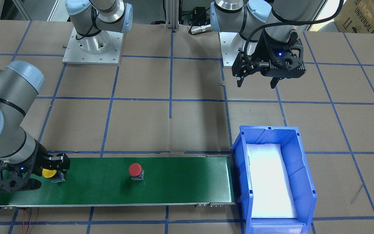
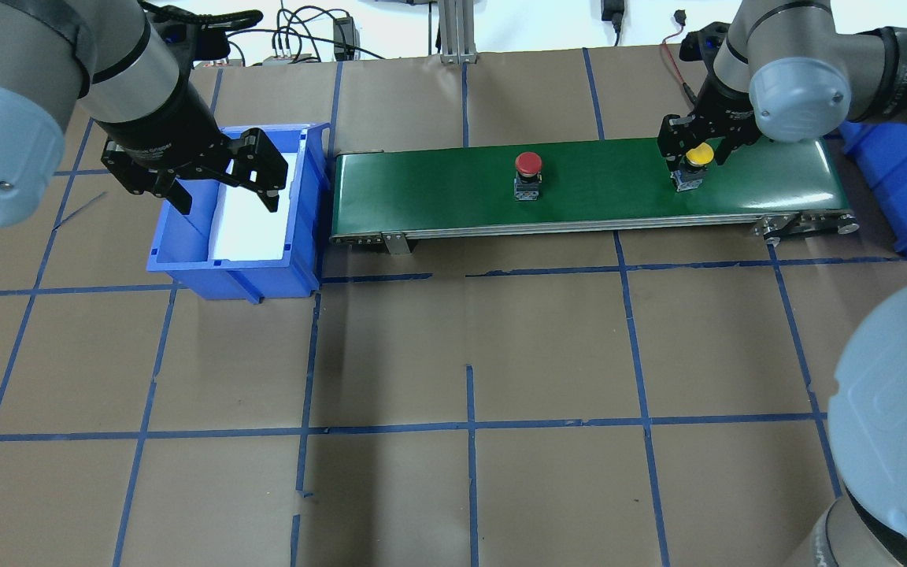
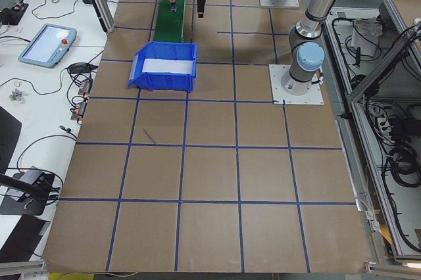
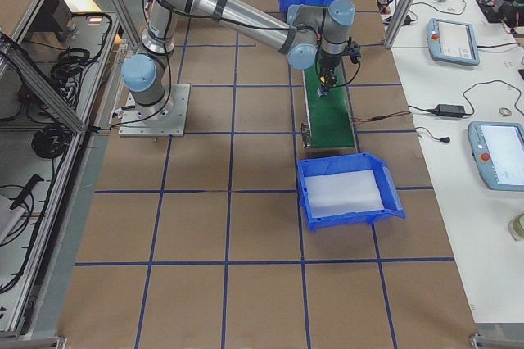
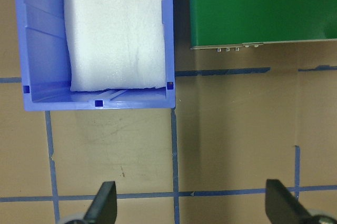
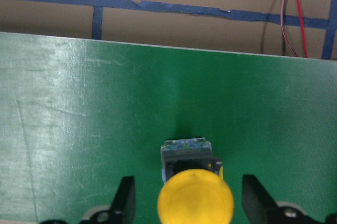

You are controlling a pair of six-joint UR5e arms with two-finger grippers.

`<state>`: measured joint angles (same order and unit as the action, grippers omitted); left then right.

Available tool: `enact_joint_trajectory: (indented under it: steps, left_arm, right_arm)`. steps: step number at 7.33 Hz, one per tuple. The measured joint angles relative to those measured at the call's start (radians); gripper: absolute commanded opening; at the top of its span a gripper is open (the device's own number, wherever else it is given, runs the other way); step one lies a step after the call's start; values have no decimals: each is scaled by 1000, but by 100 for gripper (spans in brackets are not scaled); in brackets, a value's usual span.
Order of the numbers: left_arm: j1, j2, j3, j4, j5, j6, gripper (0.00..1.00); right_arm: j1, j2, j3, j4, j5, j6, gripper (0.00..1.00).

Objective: Transport two buttons from left to right
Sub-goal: 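Grasp the yellow button with the right gripper and lift it, then lower the yellow button into the far blue bin with the right gripper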

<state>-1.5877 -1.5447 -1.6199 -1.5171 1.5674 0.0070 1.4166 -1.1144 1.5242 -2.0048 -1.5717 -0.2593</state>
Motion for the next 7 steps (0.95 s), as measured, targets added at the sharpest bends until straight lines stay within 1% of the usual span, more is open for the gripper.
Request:
enact_joint_trajectory:
  steps: [1,3,4,5,7]
  left_arm:
    - [0,0,0,0,0,0,100]
    - [0,0,0,0,-1,-1,100]
    - [0,0,-2,-1,-1,-2,100]
    - [-1,0,-6,-1,-1,-3,100]
    - [-3,0,-15,0,-1,-5,100]
  right_arm:
    - [-1,0,-3,-1,-1,-8,25]
    - [-9,-1,-15,-1,-19,-30,25]
    - [-36,-9,-29,-1,-26,-40,25]
    - [-93,-34,-36,0,-29,-76,25]
    - [-266,-88,-40,1,-25,-263,23]
